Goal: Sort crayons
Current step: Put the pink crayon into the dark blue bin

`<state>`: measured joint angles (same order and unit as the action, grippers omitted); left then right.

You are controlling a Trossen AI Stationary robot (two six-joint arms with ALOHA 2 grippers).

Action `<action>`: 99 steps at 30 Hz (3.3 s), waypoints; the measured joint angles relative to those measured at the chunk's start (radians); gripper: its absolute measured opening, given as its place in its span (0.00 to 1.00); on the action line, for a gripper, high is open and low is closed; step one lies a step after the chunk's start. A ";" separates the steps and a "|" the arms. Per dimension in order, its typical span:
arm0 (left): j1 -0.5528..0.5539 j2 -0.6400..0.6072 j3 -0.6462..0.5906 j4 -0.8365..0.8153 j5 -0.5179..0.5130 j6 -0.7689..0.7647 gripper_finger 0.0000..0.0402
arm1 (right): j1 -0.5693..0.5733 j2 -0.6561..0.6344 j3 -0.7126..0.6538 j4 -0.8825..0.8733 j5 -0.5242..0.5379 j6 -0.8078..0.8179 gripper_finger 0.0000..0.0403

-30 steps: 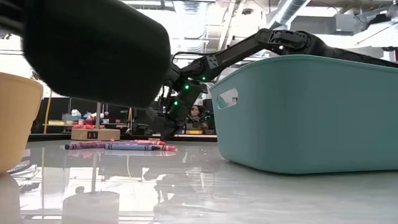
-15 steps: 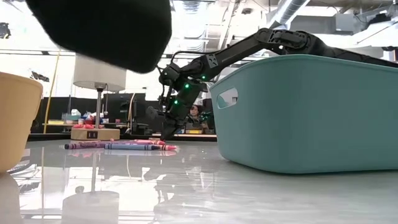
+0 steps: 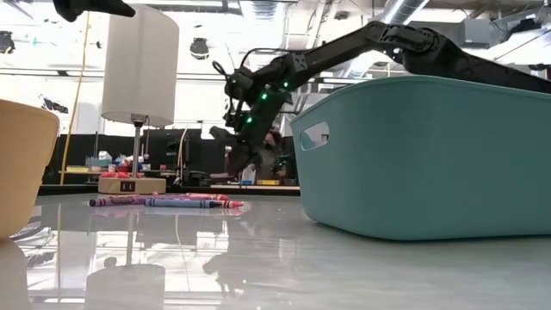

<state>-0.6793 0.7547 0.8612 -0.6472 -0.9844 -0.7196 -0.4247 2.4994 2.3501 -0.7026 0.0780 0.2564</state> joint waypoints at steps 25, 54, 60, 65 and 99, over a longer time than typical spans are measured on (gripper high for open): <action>0.000 0.000 0.000 0.011 -0.020 -0.027 0.69 | 0.029 -0.495 0.002 -0.435 0.061 -0.164 0.00; 0.000 0.000 0.000 0.017 -0.023 -0.061 0.69 | 0.255 -1.094 -0.392 -0.868 0.399 0.269 0.00; 0.000 0.000 0.000 0.017 -0.023 -0.053 0.69 | 0.326 -1.234 -0.735 -0.843 0.443 0.440 0.00; 0.000 0.000 0.000 0.016 -0.024 -0.052 0.69 | 0.401 -1.309 -0.980 -0.739 0.447 0.527 0.00; 0.000 0.000 0.000 0.005 -0.051 -0.047 0.69 | 0.353 -1.318 -1.555 -0.155 0.150 -0.438 0.00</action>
<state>-0.6796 0.7547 0.8612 -0.6418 -1.0351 -0.7670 -0.0717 1.1817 0.7956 -0.8572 0.2278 -0.1813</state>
